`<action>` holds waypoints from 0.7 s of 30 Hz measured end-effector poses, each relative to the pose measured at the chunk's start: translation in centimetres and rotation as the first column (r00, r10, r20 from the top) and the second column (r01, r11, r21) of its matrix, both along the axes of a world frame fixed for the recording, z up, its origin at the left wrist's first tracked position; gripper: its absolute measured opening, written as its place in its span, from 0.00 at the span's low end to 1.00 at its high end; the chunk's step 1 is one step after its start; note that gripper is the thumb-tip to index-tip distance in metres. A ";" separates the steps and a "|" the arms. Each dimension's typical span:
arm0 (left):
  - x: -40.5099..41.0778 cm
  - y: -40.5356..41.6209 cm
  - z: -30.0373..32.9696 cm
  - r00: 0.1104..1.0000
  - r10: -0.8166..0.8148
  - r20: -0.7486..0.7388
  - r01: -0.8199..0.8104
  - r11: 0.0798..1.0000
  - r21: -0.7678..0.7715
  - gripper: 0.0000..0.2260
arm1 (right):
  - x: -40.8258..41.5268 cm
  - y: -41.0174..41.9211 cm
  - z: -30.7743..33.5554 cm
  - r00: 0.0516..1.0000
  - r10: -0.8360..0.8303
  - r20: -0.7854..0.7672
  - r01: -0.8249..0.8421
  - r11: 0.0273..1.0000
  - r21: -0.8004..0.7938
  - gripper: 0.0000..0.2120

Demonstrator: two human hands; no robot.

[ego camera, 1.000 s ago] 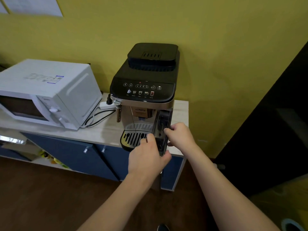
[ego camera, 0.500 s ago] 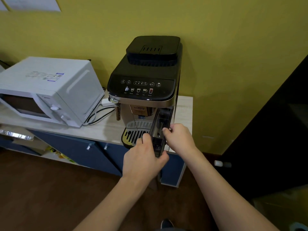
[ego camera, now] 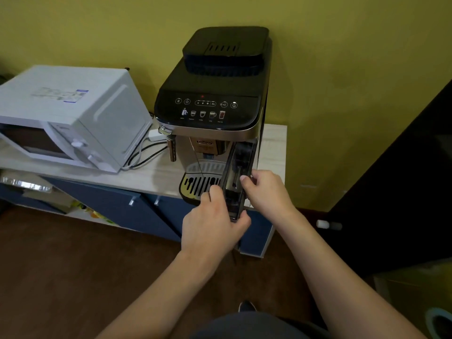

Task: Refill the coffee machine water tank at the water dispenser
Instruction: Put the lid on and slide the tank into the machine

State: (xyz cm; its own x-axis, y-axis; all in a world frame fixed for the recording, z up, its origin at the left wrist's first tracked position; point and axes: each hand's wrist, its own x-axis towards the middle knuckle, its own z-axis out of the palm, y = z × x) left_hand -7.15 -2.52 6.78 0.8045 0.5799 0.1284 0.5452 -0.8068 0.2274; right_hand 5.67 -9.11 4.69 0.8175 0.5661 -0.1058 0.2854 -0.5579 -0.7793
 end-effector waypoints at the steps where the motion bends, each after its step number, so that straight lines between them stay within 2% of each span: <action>1: 0.1 0.0 -0.1 1.000 0.003 -0.001 -0.003 1.000 -0.002 0.20 | 0.1 0.0 0.0 1.000 -0.001 0.007 0.001 1.000 0.006 0.17; 11: 5.5 1.0 -0.2 1.000 -0.001 0.004 0.001 0.999 -0.050 0.21 | 4.5 0.8 0.8 0.994 -0.011 -0.106 0.020 0.996 0.091 0.16; 14: 6.3 1.6 -0.2 1.000 0.013 -0.001 -0.013 0.998 -0.058 0.21 | 5.7 1.2 -0.3 0.979 0.033 -0.202 -0.010 0.993 0.115 0.14; 19: 8.1 2.5 -0.4 0.999 0.017 0.040 -0.014 0.998 -0.067 0.22 | 6.9 2.0 -1.7 0.941 0.023 -0.337 0.046 0.980 0.195 0.26; 21: 8.8 2.8 -0.5 0.999 0.023 0.050 -0.019 0.997 -0.080 0.22 | 7.6 2.3 -1.8 0.935 0.015 -0.353 0.063 0.976 0.208 0.27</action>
State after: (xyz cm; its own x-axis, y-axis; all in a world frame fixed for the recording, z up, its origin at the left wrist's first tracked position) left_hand 1.65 0.25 6.32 0.7860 0.6063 0.1212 0.5478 -0.7738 0.3181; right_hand 13.26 -6.78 2.86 0.7636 0.5876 -0.2675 -0.0391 -0.3715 -0.9276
